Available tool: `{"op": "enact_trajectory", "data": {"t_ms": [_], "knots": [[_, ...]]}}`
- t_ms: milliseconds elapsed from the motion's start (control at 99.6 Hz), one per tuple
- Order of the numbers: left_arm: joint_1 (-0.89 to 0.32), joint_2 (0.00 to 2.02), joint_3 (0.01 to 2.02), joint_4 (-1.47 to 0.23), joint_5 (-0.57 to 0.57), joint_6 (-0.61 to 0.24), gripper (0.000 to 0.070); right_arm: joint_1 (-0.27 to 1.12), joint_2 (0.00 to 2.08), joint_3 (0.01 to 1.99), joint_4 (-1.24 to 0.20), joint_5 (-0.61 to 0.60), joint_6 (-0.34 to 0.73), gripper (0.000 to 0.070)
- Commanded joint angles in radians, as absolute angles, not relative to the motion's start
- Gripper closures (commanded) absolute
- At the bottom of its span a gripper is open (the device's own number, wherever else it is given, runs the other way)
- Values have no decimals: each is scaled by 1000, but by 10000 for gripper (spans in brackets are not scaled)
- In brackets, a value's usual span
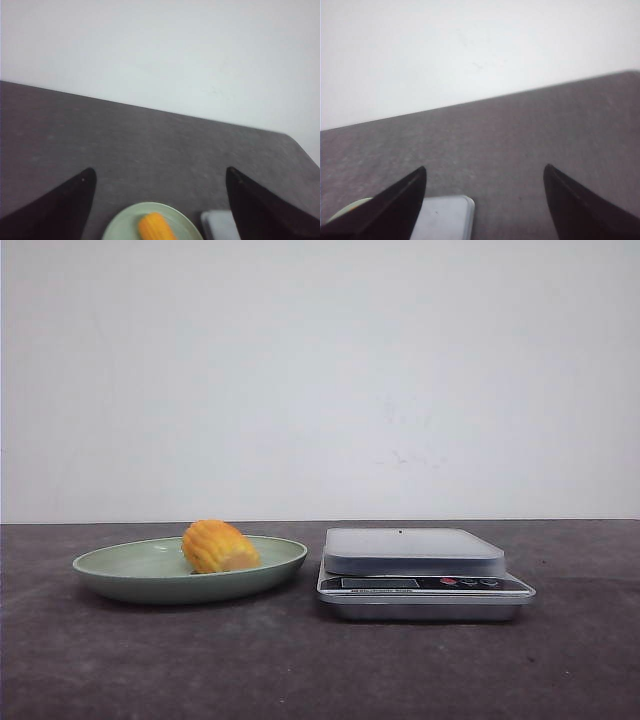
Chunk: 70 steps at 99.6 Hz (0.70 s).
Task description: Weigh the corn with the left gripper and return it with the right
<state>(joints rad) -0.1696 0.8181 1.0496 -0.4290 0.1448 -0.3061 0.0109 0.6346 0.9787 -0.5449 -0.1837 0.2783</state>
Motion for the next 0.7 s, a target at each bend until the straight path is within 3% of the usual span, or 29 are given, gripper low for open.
{"op": "enact_trajectory", "data": {"t_ms": [0,351,693], "knots": [[-215,881,1091,-437,103,-289,215,23,660,1027,-559,-184,243,230],[-489,1272,1112,-372,-110,-331,216,78,733,1082,-609,-184,219,229],[-580,1598,1112,-296,-165,-440,216,90,743,1082,-653,-183,172,228]]}}
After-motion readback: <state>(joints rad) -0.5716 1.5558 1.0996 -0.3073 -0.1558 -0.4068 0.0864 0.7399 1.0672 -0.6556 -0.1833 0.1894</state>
